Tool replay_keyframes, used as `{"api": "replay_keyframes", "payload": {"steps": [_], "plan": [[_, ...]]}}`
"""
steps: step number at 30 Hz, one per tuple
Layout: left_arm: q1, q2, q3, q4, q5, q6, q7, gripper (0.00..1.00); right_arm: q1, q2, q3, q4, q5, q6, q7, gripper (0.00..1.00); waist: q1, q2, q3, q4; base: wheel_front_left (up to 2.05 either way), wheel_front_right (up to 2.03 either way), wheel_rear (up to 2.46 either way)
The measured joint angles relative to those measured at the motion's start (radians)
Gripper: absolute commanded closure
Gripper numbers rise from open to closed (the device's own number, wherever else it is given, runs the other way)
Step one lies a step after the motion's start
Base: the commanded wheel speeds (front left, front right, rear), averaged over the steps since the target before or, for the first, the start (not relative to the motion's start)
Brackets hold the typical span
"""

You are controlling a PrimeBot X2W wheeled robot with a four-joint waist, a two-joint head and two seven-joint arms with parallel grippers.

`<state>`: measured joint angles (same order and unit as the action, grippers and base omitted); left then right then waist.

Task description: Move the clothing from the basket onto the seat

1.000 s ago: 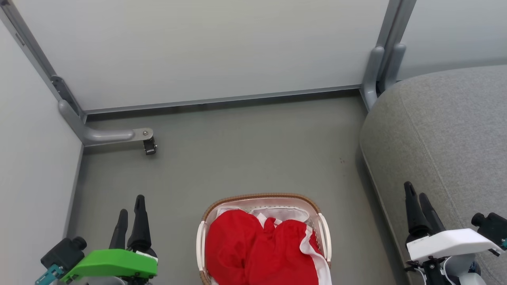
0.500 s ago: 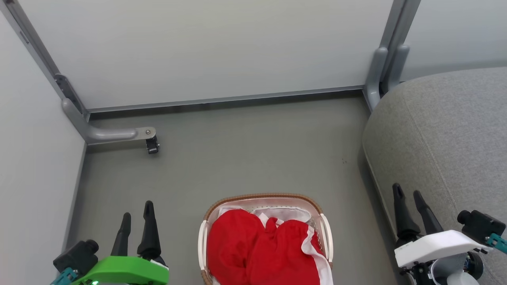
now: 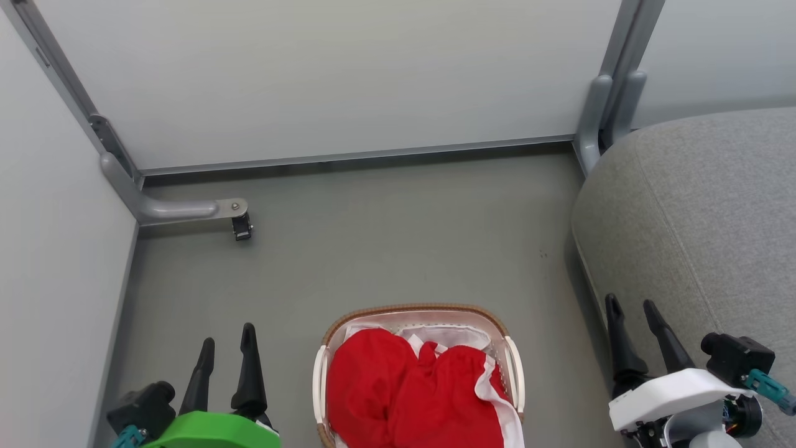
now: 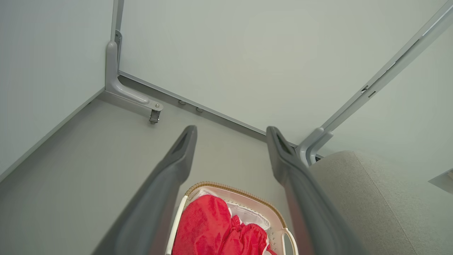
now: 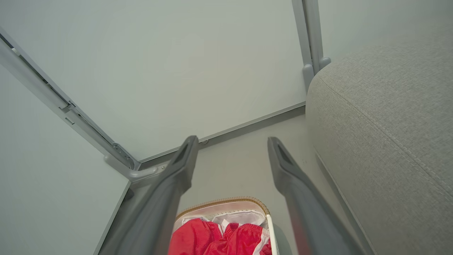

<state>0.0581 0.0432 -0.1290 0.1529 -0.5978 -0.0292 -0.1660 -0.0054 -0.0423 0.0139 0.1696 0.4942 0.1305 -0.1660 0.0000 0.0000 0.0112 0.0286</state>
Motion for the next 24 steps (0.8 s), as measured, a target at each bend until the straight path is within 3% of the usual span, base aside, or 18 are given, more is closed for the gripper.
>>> {"api": "replay_keyframes", "payload": {"steps": [24], "plan": [[0.014,0.002,-0.051,0.048,0.173,0.01,-0.053,0.0,0.014,-0.003,0.029,0.014,-0.217,0.0,-0.052,0.0,0.0,0.0,0.002,0.012,0.0,0.0,0.0]]}}
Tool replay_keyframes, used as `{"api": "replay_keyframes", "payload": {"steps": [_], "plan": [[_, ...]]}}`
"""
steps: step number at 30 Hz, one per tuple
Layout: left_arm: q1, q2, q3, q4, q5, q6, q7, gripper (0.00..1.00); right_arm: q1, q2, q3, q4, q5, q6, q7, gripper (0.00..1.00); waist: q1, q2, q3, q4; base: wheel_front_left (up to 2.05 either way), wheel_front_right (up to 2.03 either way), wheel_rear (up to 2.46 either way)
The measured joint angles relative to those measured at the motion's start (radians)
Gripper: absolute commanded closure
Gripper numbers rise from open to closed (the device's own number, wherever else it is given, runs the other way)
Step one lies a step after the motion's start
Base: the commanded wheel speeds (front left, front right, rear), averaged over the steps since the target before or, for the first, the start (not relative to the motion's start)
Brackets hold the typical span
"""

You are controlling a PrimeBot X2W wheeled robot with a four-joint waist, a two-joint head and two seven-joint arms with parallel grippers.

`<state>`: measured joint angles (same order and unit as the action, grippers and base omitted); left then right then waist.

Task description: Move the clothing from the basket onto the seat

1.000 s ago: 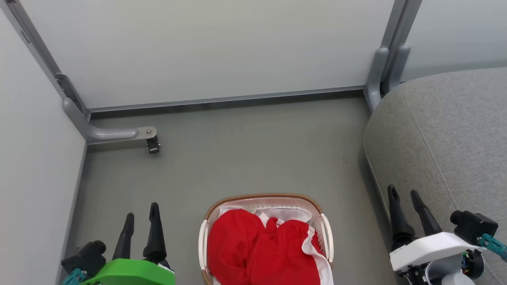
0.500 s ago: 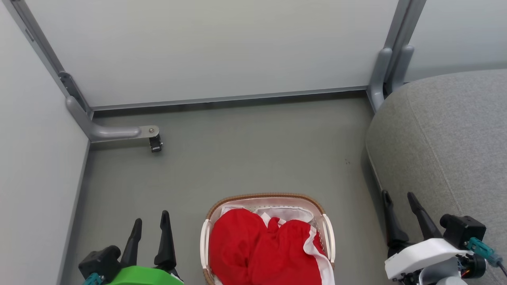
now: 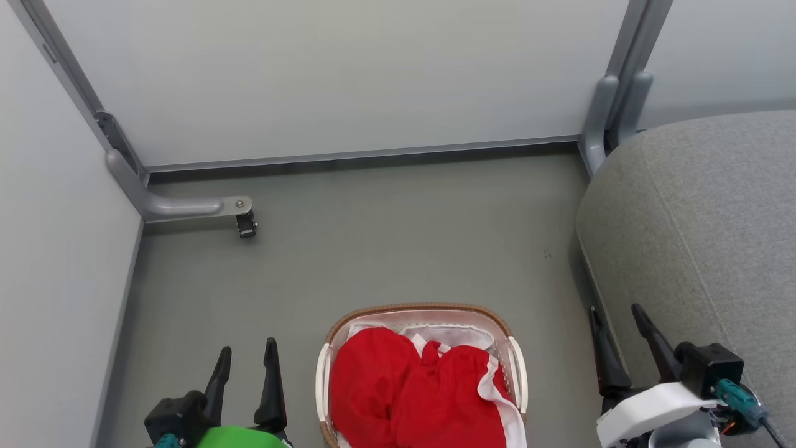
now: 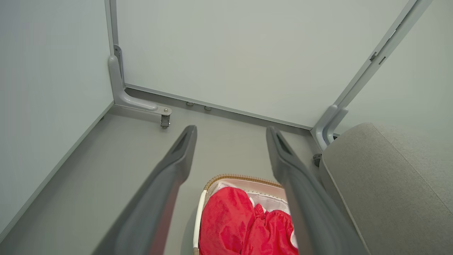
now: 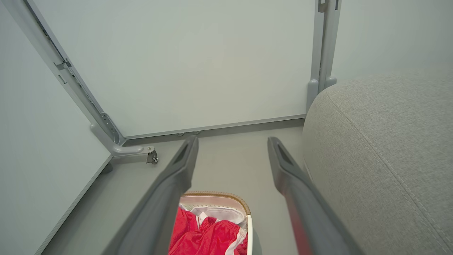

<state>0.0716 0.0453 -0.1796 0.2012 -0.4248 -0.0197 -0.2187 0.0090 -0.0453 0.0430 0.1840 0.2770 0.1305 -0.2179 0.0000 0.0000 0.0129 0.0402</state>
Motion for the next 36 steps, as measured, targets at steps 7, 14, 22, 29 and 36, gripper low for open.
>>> {"api": "replay_keyframes", "payload": {"steps": [7,14,22,29,36], "plan": [[0.0,0.0,-0.014,0.011,0.045,0.007,-0.013,0.0,0.0,-0.001,0.006,0.009,-0.058,0.0,-0.013,0.0,0.0,0.0,0.002,0.004,0.0,0.0,0.0],[0.001,0.001,-0.025,0.018,0.082,0.011,-0.027,0.0,0.0,-0.001,0.016,0.015,-0.106,0.0,-0.028,0.0,0.0,0.0,0.003,0.007,0.0,0.0,0.0],[0.004,0.001,-0.038,0.022,0.129,0.017,-0.039,0.0,0.0,-0.002,0.027,0.017,-0.158,0.0,-0.04,0.0,0.0,0.0,0.005,0.009,0.0,0.0,0.0],[0.005,0.002,-0.041,0.026,0.137,0.019,-0.045,0.0,0.0,-0.002,0.03,0.017,-0.172,0.0,-0.044,0.0,0.0,0.0,0.005,0.01,0.0,0.0,0.0],[0.005,0.002,-0.041,0.027,0.137,0.019,-0.045,0.0,0.0,-0.002,0.03,0.017,-0.172,0.0,-0.044,0.0,0.0,0.0,0.004,0.009,0.0,0.0,0.0]]}}
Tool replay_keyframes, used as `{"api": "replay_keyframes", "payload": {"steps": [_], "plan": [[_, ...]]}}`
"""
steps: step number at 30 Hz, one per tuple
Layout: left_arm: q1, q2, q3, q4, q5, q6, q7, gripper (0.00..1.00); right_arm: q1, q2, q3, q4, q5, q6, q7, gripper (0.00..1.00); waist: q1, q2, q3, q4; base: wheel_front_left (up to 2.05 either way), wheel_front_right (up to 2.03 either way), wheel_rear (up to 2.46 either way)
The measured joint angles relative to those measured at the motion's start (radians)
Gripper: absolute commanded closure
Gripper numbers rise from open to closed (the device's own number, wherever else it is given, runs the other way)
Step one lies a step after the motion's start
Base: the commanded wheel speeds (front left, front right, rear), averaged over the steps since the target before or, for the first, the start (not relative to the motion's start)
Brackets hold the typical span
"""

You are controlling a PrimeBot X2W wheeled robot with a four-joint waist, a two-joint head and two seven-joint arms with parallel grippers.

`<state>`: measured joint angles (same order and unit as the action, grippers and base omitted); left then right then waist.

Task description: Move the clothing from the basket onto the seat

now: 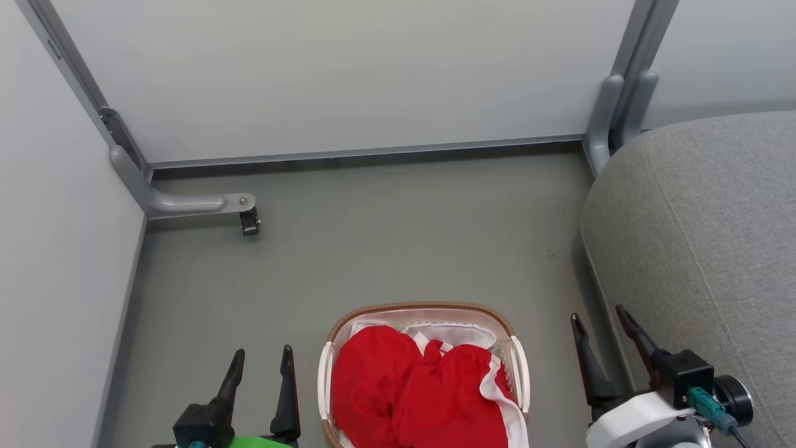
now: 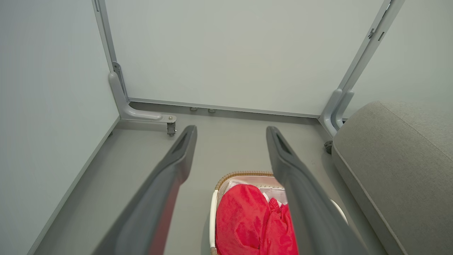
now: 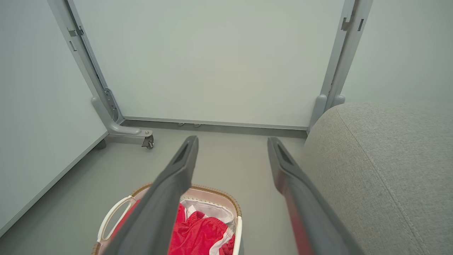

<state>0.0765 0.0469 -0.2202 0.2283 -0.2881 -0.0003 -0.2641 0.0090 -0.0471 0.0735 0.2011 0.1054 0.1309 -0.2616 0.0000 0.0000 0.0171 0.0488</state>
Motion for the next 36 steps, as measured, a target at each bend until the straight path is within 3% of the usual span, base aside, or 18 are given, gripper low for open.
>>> {"api": "replay_keyframes", "payload": {"steps": [17,19,30,36], "plan": [[-0.004,0.0,-0.004,-0.003,0.002,0.0,0.0,0.0,-0.006,0.0,-0.01,-0.016,0.001,0.0,0.0,0.0,0.0,0.0,0.033,-0.001,0.0,0.0,0.0],[-0.019,0.001,-0.02,0.004,0.047,-0.013,0.0,0.0,-0.017,0.0,-0.021,-0.027,0.0,0.0,0.0,0.0,0.0,0.0,0.05,-0.001,0.0,0.0,0.0],[-0.287,0.001,-0.106,0.068,0.14,-0.059,0.0,0.0,-0.13,0.0,-0.087,-0.072,-0.03,0.0,0.0,0.0,0.0,0.0,0.209,-0.005,0.0,0.0,0.0],[-0.445,0.001,-0.204,0.202,0.197,-0.081,0.0,0.0,-0.225,-0.001,-0.123,-0.101,-0.035,0.0,0.0,0.0,0.0,0.0,0.338,-0.018,0.0,0.0,0.0]]}}
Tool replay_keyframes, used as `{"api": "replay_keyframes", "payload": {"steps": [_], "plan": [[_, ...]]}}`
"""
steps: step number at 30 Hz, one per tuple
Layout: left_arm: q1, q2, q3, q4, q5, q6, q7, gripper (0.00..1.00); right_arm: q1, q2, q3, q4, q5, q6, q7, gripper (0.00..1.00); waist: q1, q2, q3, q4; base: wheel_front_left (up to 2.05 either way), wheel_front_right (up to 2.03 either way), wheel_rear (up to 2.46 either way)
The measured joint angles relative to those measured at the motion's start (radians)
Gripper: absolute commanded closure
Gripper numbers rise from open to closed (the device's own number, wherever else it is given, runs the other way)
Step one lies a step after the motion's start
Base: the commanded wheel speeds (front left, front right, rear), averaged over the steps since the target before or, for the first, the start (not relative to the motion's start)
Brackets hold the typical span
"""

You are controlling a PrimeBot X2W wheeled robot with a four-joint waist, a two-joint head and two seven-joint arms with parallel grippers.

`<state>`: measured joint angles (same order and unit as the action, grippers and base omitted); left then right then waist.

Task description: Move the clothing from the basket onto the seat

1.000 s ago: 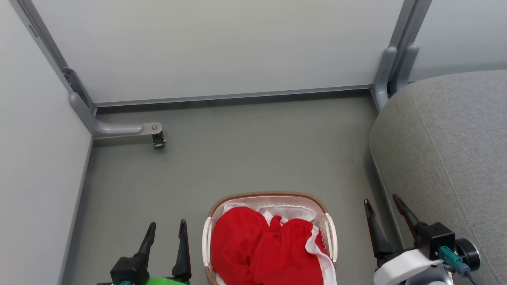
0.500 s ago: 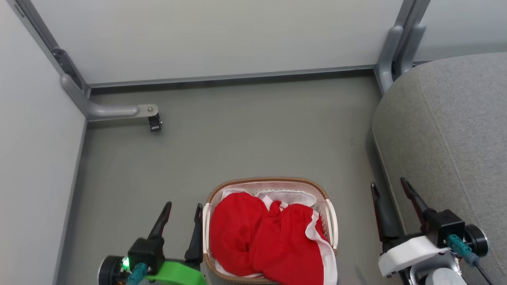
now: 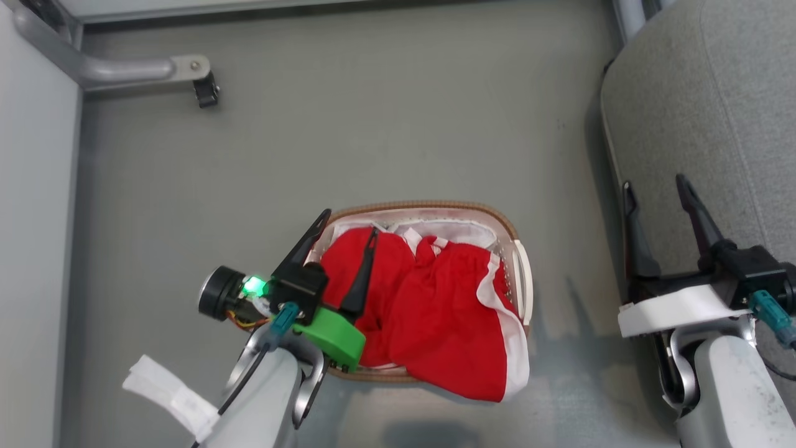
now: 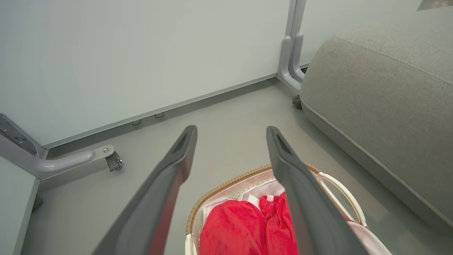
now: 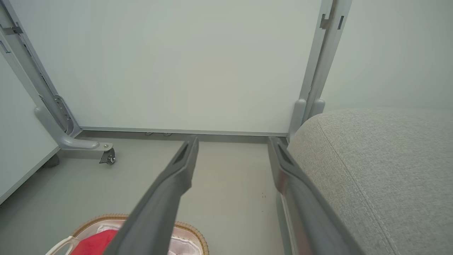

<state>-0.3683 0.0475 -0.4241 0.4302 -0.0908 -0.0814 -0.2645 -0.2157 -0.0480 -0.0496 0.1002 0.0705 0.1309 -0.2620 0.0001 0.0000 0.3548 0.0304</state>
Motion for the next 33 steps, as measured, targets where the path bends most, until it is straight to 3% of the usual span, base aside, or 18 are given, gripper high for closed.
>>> {"api": "replay_keyframes", "payload": {"steps": [12,19,25,33], "plan": [[-0.265,-0.001,-0.177,0.336,0.066,-0.033,0.0,0.0,-0.117,-0.001,0.001,-0.031,0.033,0.0,0.0,0.0,0.0001,0.0,0.255,-0.056,0.0,0.0,0.0],[-0.36,-0.001,-0.294,0.506,0.027,-0.043,0.022,0.0,-0.151,-0.001,0.032,-0.04,0.068,0.0,0.0,0.0,0.0001,0.0,0.375,-0.106,0.0,0.0,0.0],[-0.433,-0.001,-0.333,0.592,-0.027,-0.046,0.071,0.0,-0.172,-0.001,0.049,-0.049,0.1,0.0,0.0,0.0,0.0001,0.0,0.453,-0.153,0.0,0.0,0.0],[-0.497,-0.002,-0.316,0.699,-0.077,0.026,0.1,0.0,-0.187,-0.001,0.058,-0.048,0.133,0.0,0.0,0.0,0.0001,0.0,0.523,-0.21,0.0,0.0,0.0]]}}
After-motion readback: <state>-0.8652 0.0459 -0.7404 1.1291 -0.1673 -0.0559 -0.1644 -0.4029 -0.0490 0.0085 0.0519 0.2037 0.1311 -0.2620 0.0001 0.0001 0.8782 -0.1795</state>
